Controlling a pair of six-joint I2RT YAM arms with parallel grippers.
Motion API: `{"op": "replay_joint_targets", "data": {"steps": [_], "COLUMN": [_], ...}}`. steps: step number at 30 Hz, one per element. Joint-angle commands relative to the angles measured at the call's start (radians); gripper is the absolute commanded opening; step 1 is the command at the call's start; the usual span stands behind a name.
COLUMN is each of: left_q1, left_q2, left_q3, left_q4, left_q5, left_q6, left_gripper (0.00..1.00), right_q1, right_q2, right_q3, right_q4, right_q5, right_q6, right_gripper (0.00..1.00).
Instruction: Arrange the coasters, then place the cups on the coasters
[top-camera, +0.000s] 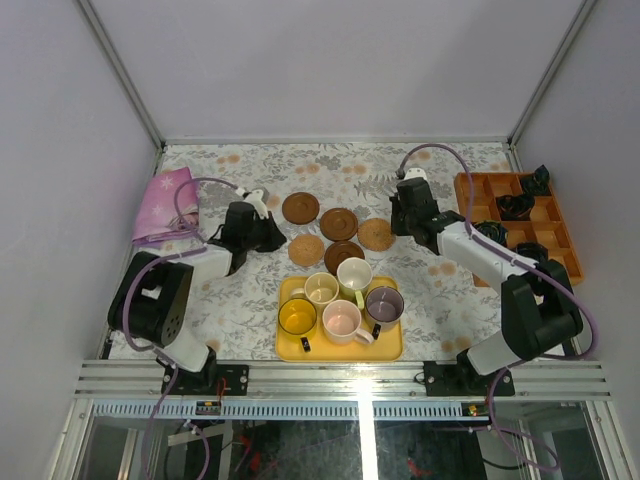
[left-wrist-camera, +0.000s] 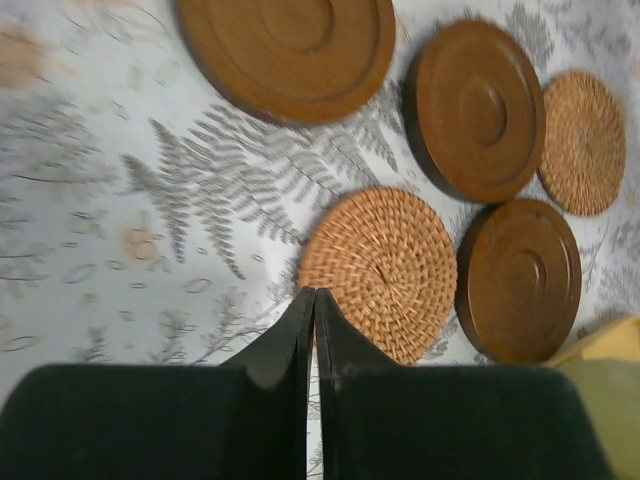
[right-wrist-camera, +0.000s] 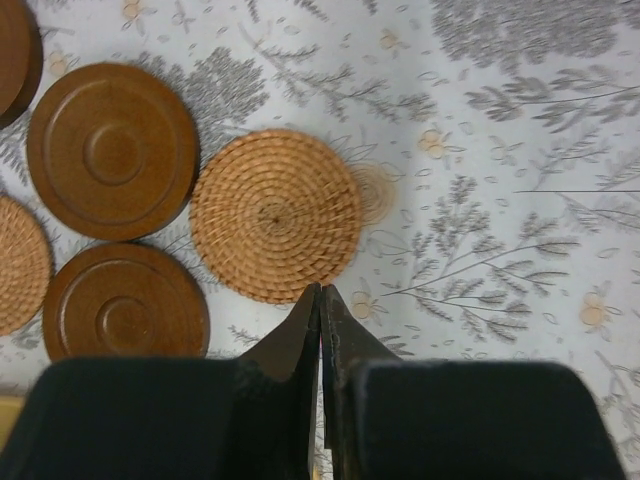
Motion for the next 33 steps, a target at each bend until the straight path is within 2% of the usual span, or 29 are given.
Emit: {"op": "replay_joint_targets", "data": {"steps": [1, 6, 11, 21, 28, 33], "left_q1": [-0.061, -0.132, -0.142, -0.139, -0.046, 0.045], "left_q2": [0.058, 0.136, 0.195, 0.282, 0.313, 0.314], "left_q3": [0.026, 0.076, 0.097, 0.158, 0.173, 0.183], "left_q4": [0.089, 0.102, 0.135, 0.039, -0.013, -0.045], "left_q5": [0.103, 0.111, 0.125, -0.018, -0.082, -0.091], "left_q6": [-0.023, -0.026, -0.050, -0.057, -0.133, -0.187], "left_gripper": [0.00, 0.00, 0.00, 0.00, 0.00, 0.00], "right_q1": [-0.001, -0.001, 0.000, -0.002, -0.031, -0.092], "right_q2": [0.034, 0.116, 0.215, 0.335, 0.403, 0.468], "right_q3": [0.005, 0.050, 0.091, 0.135, 0.192, 0.259], "right_q4": [0.053, 0.033, 0.020, 0.019, -0.019, -0.033], "right_q5": [-0.109, -0.190, -0.247, -0.209, -0.066, -0.053], "right_q6": [-0.001, 0.003, 0.005, 0.025, 0.033, 0.045], "right_gripper": [0.00, 0.00, 0.00, 0.00, 0.00, 0.00]}}
